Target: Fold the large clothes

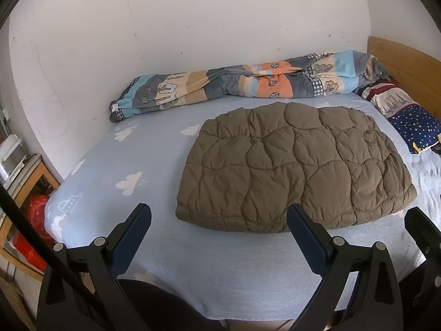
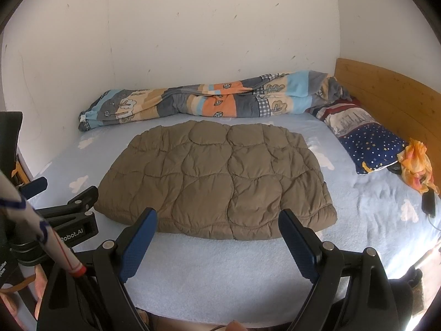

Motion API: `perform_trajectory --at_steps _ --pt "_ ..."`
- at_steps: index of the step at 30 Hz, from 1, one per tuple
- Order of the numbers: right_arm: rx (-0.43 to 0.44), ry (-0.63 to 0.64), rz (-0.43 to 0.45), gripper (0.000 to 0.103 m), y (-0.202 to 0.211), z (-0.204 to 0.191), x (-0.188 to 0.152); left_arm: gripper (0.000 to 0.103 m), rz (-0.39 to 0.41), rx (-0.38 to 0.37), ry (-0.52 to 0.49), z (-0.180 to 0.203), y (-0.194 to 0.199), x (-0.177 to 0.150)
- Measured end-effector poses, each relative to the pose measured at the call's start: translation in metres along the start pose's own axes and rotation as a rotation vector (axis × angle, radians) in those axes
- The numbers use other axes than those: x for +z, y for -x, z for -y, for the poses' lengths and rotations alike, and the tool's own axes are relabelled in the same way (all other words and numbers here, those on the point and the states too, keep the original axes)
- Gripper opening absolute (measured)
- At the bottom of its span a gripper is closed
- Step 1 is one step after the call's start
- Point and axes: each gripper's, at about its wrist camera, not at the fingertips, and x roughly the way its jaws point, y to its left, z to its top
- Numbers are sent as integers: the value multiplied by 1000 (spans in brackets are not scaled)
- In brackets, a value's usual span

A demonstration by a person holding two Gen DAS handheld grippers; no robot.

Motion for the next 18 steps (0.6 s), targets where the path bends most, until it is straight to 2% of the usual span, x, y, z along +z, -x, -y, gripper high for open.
perform_trajectory --at_steps 18 --pt "4 9 -9 93 -2 3 -1 98 -3 -14 -6 1 -1 -1"
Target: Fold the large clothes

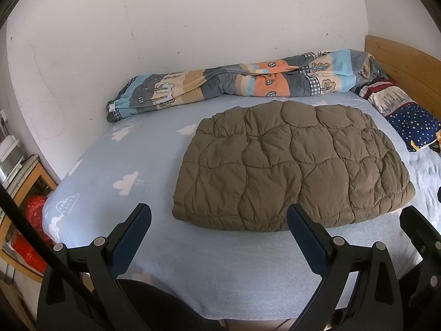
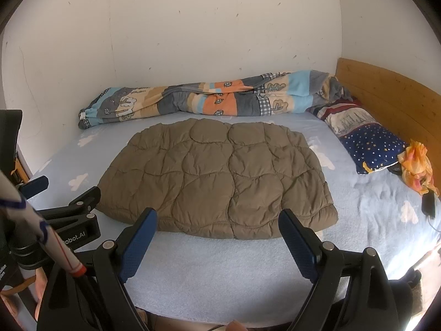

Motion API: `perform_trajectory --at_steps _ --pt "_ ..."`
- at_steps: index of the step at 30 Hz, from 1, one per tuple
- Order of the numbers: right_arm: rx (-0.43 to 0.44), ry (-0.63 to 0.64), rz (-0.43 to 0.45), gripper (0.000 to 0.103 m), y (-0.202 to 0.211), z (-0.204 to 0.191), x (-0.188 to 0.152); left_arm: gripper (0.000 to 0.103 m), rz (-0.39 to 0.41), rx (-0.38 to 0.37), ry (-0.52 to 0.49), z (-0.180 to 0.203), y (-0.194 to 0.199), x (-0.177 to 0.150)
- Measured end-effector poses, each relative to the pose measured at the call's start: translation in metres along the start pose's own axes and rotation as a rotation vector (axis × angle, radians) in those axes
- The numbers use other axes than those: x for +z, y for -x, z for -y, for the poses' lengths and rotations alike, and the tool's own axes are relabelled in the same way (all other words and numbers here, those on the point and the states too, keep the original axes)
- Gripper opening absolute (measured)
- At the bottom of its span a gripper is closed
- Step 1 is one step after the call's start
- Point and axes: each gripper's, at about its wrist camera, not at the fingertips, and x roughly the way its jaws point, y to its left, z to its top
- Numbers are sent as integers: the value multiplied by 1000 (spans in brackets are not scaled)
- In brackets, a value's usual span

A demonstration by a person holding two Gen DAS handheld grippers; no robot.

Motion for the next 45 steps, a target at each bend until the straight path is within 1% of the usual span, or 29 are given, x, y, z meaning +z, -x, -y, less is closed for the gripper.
perform_trajectory --at_steps 18,35,45 --pt "-3 6 -10 93 -1 1 -3 98 -16 1 -2 1 -7 -6" --pt "-7 7 -12 93 -3 13 -11 98 -17 -7 -4 2 -10 -7" --pt "-15 12 -17 93 -5 19 -7 98 -13 -17 -5 1 -8 -8"
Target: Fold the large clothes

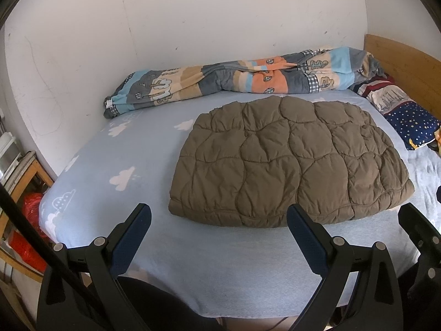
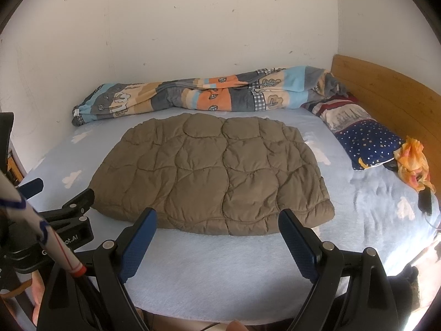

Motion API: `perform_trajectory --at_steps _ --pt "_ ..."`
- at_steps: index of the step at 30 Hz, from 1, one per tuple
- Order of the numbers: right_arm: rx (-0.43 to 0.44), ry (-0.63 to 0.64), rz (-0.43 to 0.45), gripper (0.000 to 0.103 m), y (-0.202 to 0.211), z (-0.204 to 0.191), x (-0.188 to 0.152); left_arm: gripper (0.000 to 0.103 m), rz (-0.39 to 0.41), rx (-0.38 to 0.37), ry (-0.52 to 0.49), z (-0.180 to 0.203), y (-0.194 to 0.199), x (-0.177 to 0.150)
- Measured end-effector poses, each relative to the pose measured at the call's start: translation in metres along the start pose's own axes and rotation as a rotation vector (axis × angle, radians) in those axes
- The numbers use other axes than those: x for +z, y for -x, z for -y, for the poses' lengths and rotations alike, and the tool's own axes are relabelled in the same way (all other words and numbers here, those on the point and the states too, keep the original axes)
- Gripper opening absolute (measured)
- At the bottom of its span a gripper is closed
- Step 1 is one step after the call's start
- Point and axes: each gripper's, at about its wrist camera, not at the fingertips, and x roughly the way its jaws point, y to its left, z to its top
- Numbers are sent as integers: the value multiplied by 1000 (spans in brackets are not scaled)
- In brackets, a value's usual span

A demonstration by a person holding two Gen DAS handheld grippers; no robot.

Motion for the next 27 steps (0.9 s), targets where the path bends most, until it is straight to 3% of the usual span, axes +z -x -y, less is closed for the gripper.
perform_trajectory --at_steps 27 --pt "-6 -2 -9 93 -1 8 -4 98 1 4 -4 3 3 1"
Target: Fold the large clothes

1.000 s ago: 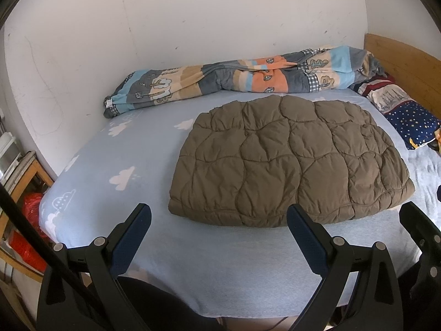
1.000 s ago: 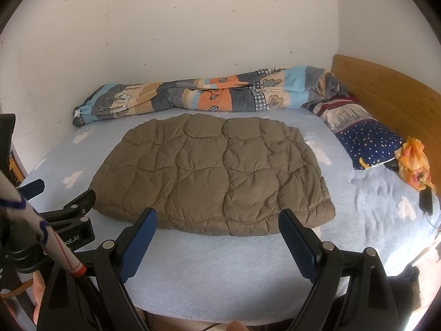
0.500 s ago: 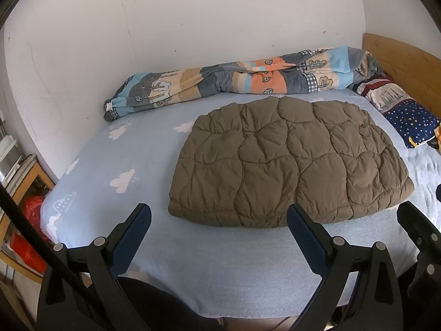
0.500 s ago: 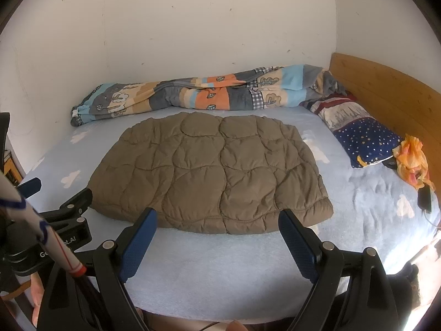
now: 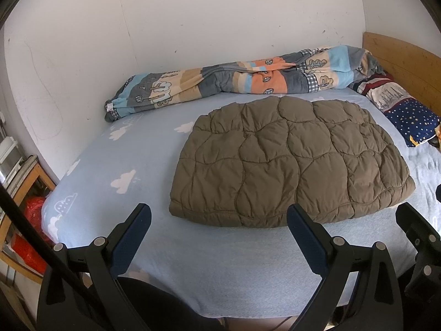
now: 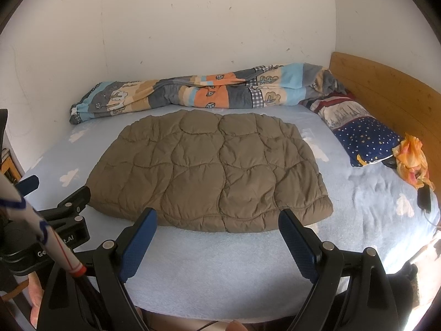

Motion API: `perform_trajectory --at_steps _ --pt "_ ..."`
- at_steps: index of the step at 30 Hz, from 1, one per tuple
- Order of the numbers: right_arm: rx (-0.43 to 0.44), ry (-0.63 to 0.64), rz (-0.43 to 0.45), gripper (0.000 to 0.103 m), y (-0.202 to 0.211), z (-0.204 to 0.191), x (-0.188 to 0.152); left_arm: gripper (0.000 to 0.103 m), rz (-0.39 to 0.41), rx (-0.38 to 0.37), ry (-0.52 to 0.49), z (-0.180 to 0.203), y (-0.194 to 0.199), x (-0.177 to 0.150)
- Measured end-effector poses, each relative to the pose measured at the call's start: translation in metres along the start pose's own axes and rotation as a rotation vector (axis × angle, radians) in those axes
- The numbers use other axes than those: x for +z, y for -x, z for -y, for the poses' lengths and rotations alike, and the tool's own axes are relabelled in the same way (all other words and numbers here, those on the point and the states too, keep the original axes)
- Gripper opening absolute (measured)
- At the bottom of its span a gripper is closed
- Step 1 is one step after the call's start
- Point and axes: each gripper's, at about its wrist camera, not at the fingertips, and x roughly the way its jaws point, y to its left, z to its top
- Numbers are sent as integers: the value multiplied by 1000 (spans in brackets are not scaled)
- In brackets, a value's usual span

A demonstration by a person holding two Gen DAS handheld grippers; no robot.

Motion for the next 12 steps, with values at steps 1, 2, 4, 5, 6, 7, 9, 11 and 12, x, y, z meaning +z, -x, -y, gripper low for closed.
perform_trajectory --at_steps 1,2,4,5,6,7,9,11,12 --pt "1 -1 0 93 0 0 0 98 0 -1 0 0 0 0" --pt "0 0 -1 93 0 1 -1 98 -2 -3 1 0 0 0" --pt "-1 -1 0 93 0 -1 1 98 -3 -11 3 0 0 0" --pt "-1 -1 0 93 1 0 0 98 -6 -20 6 -1 1 1" --pt "0 0 0 93 0 0 1 98 -14 -37 12 -3 0 1" --pt "-1 0 0 93 0 1 0 98 -23 -58 20 -5 -1 1" --pt "2 1 -1 93 -2 1 -1 98 -33 -100 46 -12 -3 1" --pt "4 5 0 93 -1 2 -2 98 -37 -95 65 -17 -6 0" --pt "4 6 0 93 -2 1 -2 98 -43 -99 70 -19 -8 1"
